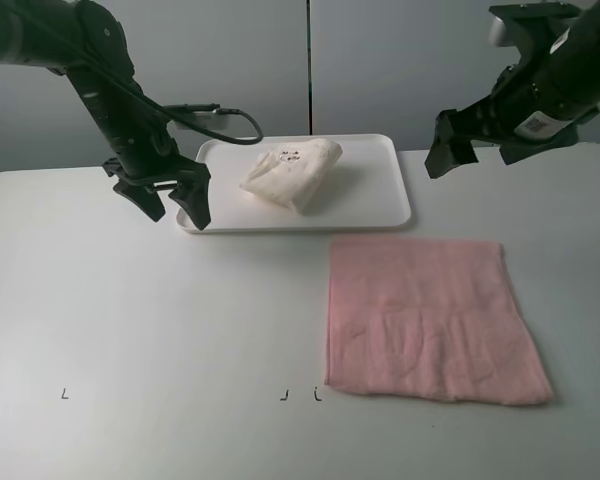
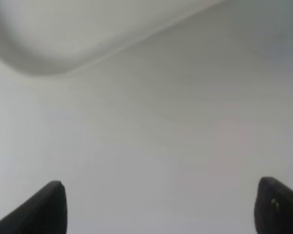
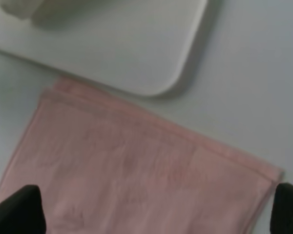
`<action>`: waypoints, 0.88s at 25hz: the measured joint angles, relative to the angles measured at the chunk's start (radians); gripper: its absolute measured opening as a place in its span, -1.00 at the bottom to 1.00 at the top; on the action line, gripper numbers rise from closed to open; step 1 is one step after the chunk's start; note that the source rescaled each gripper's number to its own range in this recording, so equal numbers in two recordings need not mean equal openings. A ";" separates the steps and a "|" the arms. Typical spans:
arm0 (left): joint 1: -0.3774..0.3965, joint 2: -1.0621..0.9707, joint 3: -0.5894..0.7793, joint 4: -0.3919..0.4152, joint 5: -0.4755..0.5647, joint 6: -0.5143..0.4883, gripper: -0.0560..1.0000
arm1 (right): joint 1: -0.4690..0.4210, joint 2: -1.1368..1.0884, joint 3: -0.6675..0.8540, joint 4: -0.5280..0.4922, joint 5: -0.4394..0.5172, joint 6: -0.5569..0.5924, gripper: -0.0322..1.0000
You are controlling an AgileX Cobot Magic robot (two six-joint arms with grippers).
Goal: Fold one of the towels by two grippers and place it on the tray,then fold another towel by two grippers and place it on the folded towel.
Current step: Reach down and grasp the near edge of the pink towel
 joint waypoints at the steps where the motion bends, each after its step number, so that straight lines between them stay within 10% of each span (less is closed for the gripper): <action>1: -0.025 0.000 0.000 0.000 0.000 0.010 0.97 | -0.002 -0.049 0.032 -0.014 0.012 0.000 1.00; 10: -0.185 0.000 0.000 -0.002 -0.001 0.193 0.97 | -0.002 -0.242 0.120 -0.108 0.321 -0.136 1.00; 22: -0.305 0.000 0.000 0.004 0.047 0.450 0.97 | -0.002 -0.242 0.129 -0.125 0.454 -0.743 1.00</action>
